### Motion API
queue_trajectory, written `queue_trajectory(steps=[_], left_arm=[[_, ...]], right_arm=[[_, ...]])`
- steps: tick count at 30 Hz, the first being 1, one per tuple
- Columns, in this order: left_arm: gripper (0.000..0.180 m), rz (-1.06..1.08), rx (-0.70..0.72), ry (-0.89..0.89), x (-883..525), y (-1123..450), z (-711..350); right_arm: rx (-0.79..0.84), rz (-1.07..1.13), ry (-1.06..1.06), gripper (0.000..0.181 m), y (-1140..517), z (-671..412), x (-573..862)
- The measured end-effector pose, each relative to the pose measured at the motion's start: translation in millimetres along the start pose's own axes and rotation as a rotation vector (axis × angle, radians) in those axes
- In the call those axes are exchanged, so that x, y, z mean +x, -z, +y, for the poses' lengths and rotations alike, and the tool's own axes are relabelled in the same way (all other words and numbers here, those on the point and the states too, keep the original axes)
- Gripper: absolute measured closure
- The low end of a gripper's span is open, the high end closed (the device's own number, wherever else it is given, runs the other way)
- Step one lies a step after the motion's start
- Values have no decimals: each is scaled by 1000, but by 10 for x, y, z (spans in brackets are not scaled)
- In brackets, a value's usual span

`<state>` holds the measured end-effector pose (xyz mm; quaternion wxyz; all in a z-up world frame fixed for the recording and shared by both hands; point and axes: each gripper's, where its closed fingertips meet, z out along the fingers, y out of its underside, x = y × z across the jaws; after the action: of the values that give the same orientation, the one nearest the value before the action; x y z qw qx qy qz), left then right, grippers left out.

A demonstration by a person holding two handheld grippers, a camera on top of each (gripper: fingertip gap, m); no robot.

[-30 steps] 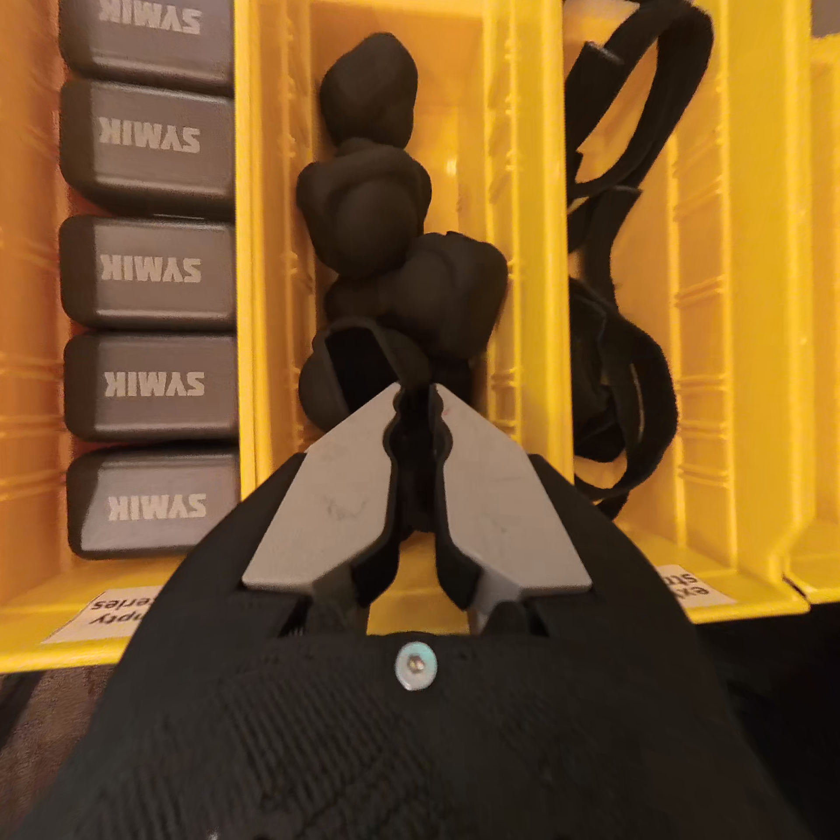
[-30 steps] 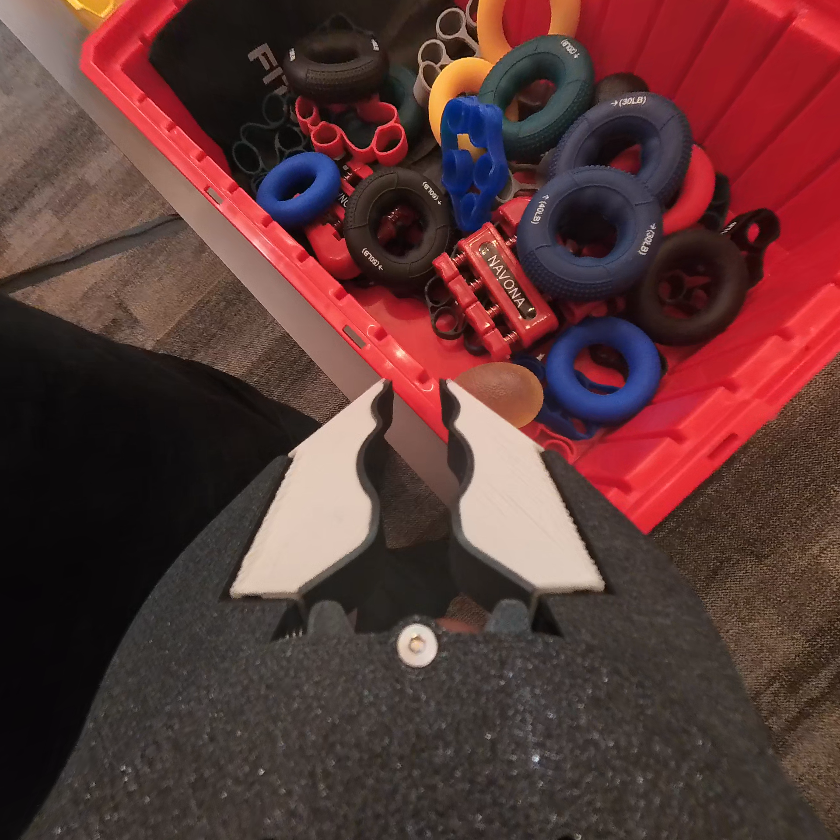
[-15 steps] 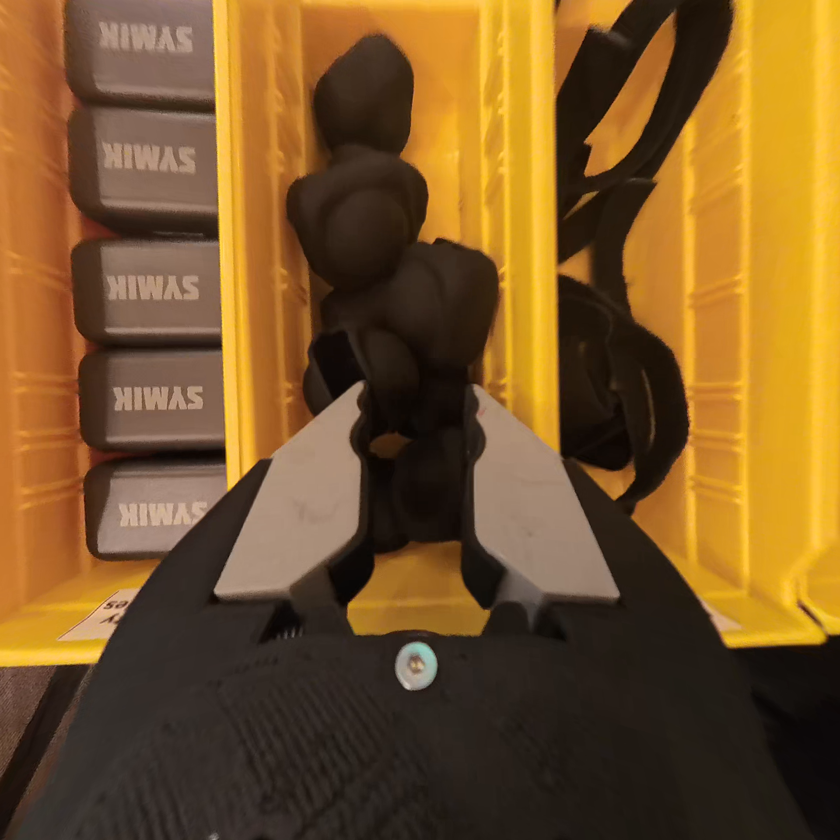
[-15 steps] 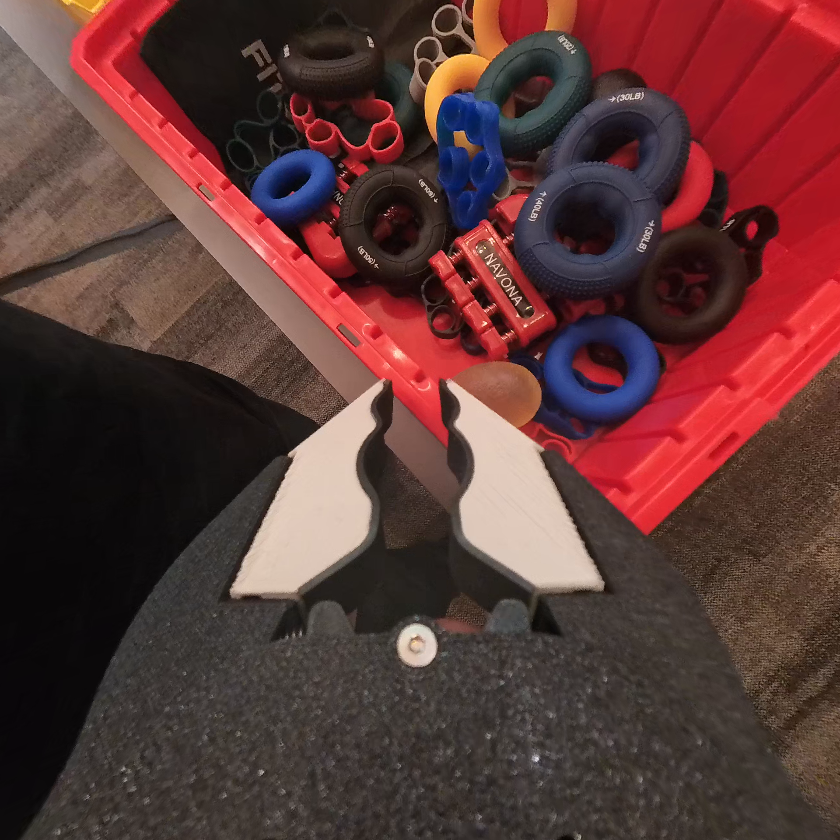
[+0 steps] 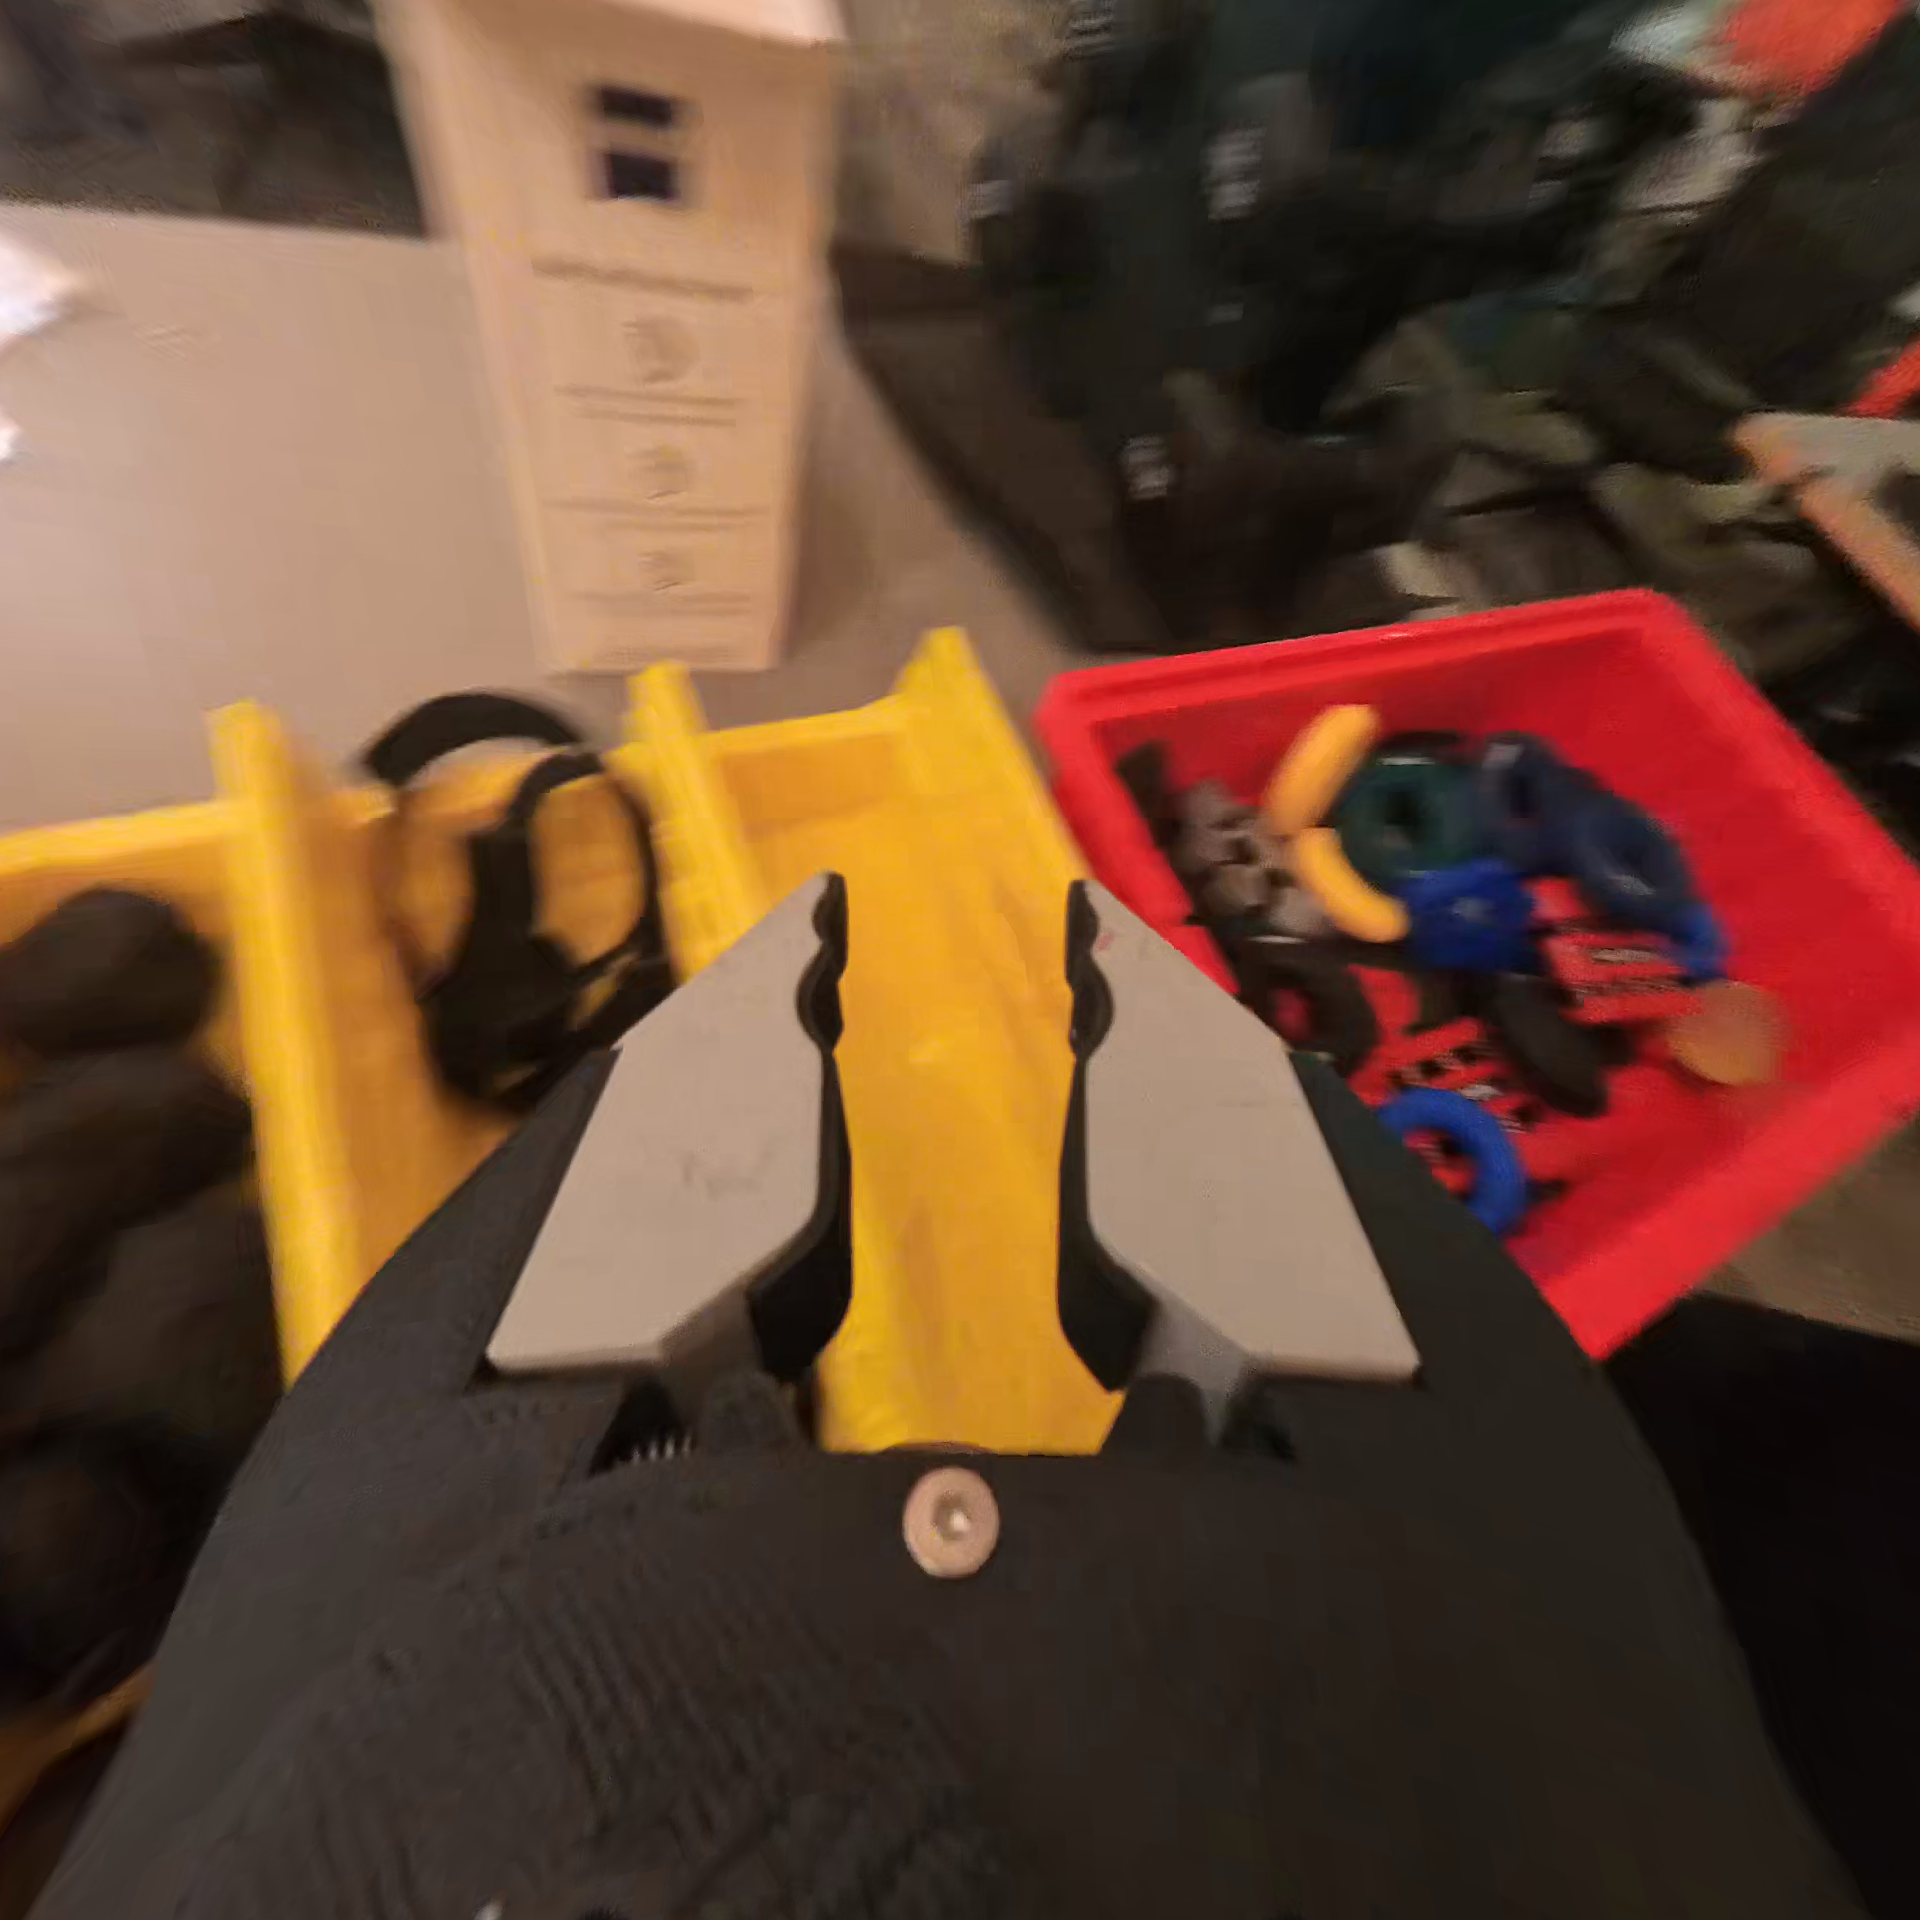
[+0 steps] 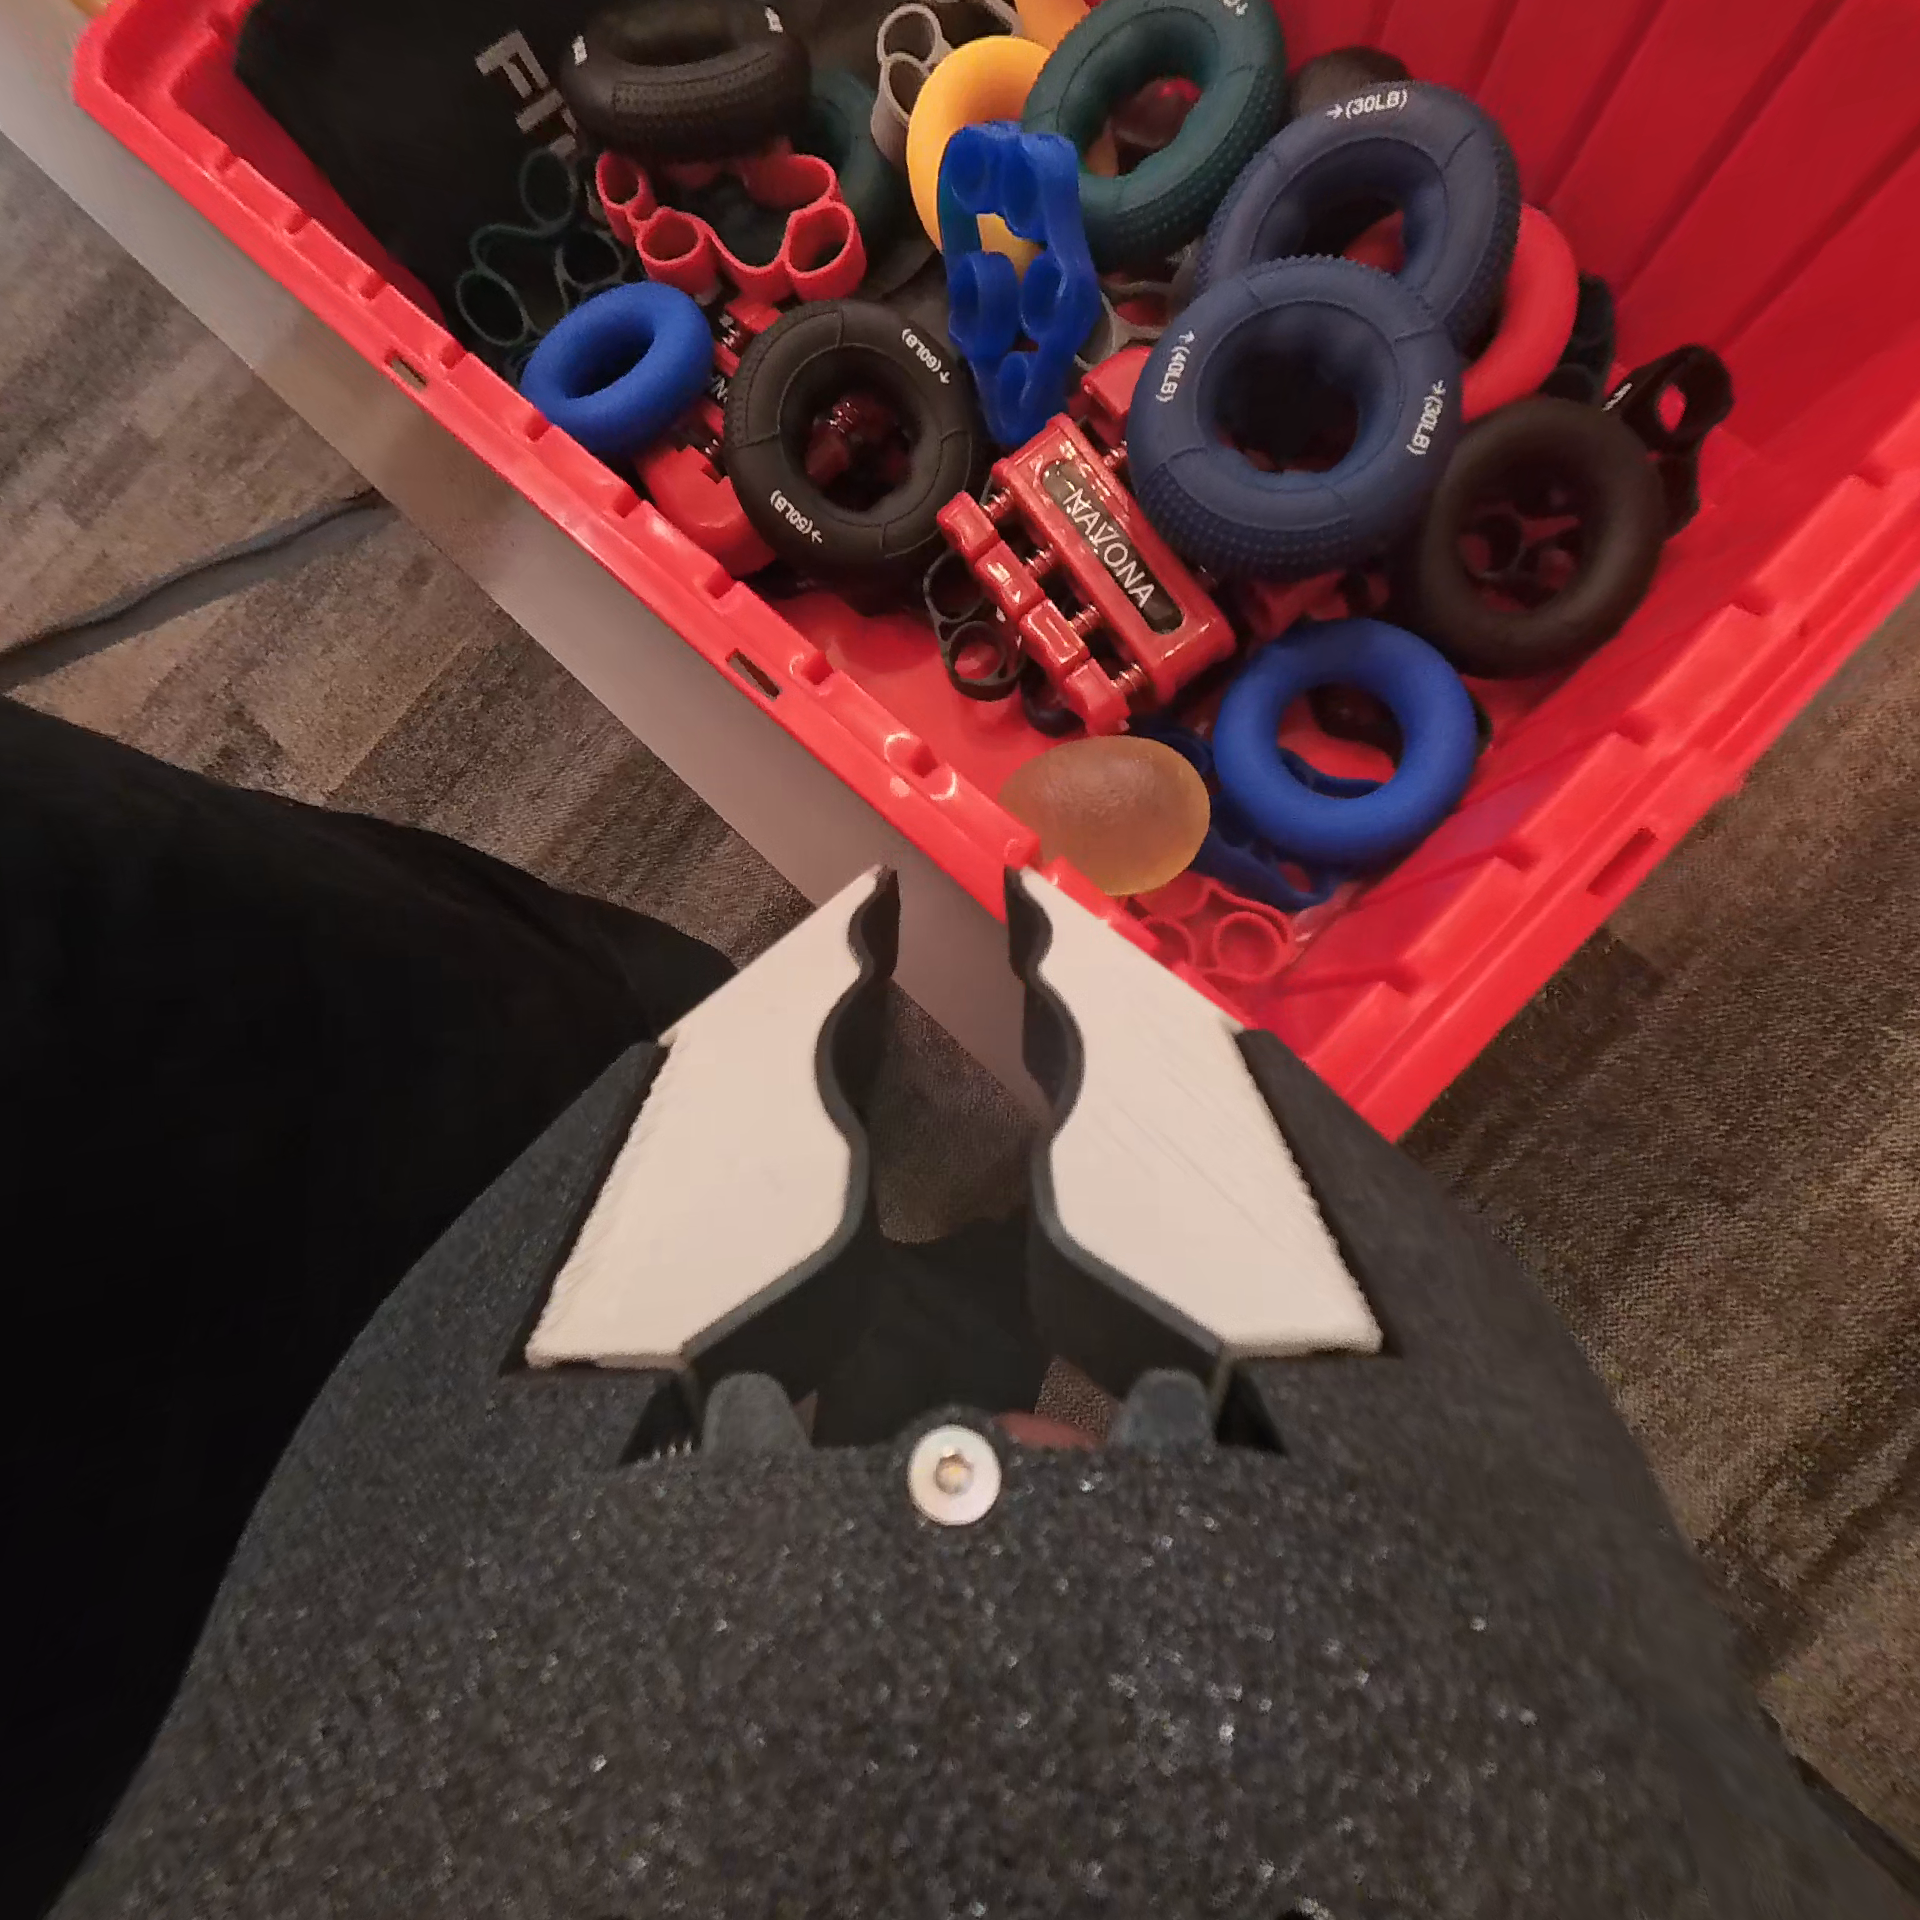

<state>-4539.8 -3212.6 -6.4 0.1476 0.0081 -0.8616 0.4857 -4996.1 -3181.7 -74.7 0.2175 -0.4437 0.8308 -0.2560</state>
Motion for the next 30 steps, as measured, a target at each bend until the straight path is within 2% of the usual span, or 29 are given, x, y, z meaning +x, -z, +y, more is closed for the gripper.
queue_trajectory(steps=[4, 13, 24, 30], left_arm=[[139, 281, 3, -60, 1126, -278, 34], [138, 729, -317, -229, 3599, -650, 984], [139, 858, -472, -482, 5981, -1447, 1559], [149, 935, -629, -613, 7196, -1873, 1873]], right_arm=[[3, 8, 0, 161, 41, 39, 37], [114, 6, -56, 161, 293, 268, 314], [205, -12, -245, 159, 1190, 1807, 1151], [215, 66, -388, 156, 2059, 2733, 1741]])
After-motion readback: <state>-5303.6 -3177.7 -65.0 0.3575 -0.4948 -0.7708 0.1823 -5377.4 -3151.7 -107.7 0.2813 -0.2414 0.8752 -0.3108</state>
